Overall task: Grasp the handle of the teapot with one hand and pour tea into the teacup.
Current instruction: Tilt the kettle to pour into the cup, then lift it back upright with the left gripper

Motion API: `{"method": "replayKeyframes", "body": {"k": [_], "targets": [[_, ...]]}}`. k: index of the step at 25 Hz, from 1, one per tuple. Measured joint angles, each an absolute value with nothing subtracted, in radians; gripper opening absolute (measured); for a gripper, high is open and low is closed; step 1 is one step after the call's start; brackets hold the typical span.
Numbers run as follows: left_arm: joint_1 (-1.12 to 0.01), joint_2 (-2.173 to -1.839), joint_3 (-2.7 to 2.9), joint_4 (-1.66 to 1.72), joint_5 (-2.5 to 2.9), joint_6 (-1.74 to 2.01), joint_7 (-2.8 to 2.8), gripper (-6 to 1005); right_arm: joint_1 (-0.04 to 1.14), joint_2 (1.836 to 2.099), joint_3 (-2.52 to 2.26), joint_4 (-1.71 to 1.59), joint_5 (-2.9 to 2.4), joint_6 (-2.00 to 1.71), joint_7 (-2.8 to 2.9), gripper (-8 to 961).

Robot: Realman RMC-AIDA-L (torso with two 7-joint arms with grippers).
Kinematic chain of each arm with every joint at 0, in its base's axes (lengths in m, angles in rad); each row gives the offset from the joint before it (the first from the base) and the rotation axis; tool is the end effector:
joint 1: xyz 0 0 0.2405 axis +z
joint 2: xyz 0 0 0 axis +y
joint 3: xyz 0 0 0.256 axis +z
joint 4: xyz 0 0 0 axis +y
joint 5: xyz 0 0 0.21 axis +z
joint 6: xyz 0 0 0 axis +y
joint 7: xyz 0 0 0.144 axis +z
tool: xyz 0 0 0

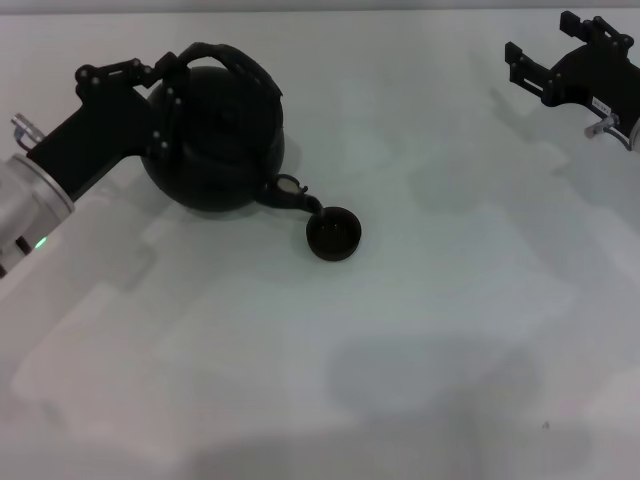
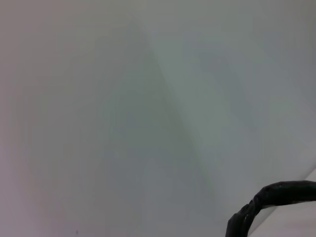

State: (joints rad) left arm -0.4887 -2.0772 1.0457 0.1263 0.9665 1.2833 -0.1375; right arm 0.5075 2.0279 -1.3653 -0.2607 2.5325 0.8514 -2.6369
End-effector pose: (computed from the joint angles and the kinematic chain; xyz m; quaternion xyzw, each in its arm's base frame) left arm -0.2924 0.3272 -0.0376 -0.8508 0.0003 -0.2492 0.4627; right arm 0.3190 0.3760 -0.0167 -0.8269 0.2015 0.1998 0.4856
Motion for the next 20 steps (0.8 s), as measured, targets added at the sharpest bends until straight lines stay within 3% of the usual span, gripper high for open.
{"method": "replayKeyframes", "body": {"k": [20], "targets": [[-0.499, -2.078, 1.075, 0.174, 0.982, 1.276, -0.089, 102, 0.512, 2.028, -1.365, -0.261, 2.533, 0.851, -2.637, 829]]}}
